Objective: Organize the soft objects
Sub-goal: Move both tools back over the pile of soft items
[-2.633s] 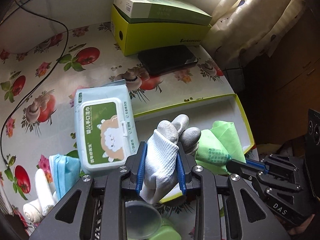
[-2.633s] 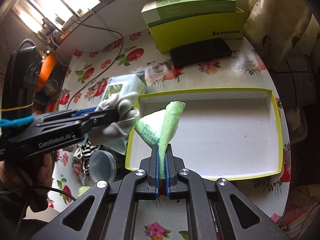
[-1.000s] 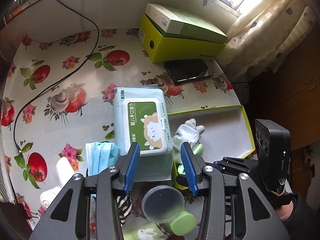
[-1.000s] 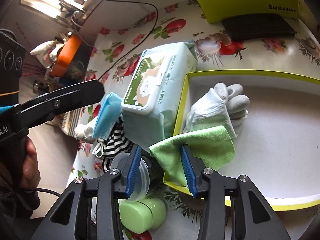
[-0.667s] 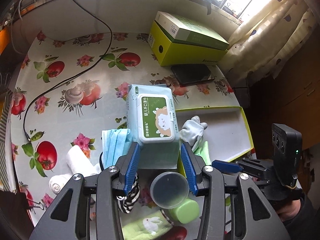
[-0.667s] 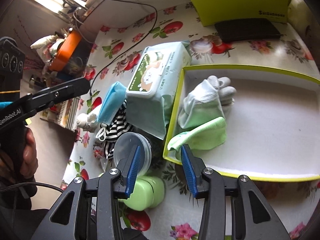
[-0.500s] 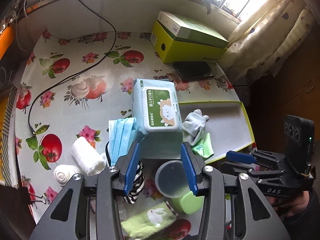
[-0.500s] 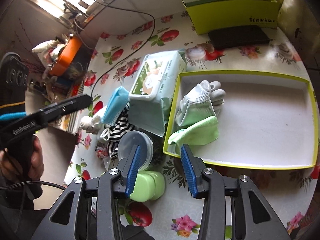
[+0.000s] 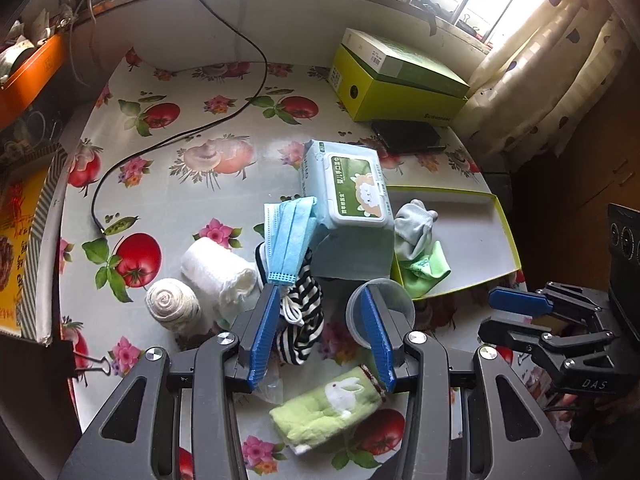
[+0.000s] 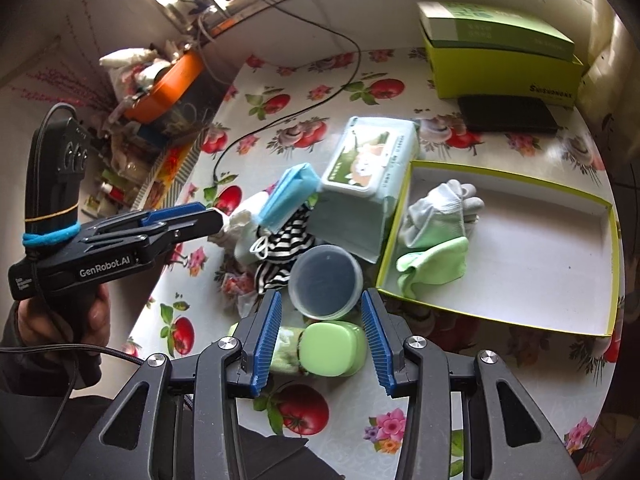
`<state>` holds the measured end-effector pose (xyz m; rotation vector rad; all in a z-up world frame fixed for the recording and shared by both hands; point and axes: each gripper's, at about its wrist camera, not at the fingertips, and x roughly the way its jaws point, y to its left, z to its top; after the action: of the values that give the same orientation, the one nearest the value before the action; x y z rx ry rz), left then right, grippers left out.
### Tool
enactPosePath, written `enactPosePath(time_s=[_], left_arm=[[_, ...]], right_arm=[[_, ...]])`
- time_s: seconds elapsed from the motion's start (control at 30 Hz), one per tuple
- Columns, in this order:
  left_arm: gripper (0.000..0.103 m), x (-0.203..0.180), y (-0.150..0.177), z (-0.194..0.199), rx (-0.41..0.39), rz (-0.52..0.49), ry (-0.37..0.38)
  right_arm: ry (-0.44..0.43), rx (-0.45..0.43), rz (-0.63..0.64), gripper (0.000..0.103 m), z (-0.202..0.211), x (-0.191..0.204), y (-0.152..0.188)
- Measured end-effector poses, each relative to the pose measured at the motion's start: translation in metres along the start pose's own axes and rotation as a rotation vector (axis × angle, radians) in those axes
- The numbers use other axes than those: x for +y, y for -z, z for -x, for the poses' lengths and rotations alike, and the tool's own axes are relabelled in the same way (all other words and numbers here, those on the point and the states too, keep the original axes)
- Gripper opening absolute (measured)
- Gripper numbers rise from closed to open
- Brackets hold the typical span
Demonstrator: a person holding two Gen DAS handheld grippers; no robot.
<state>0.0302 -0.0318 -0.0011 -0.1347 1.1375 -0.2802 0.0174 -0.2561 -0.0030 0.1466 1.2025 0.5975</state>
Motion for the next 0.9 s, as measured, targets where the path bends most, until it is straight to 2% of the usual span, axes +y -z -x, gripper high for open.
enactPosePath(time_s=[0.27,0.47,0.77,0.9], left_arm=[[0.044,0.032,0.014,0.012,-0.011,0.087,-0.027],[0.044,0.056,0.022,0.012,-0.011,0.152,-0.038],[0.044,0.083,0.024,0.004,0.009,0.247,-0.011],[0.044,0.102,0.023,-0.001,0.014,0.302,-0.029]], right_arm=[[-0.003,0.020,0.042,0.043,-0.004,0.031,-0.005],[-0.003,0.030,0.044,0.043,-0.009,0.041,-0.012],[0.003,0.047,0.041,0.043,-0.020,0.049,-0.027],[0.001,0.053,0.039,0.043,-0.029,0.053,-0.035]])
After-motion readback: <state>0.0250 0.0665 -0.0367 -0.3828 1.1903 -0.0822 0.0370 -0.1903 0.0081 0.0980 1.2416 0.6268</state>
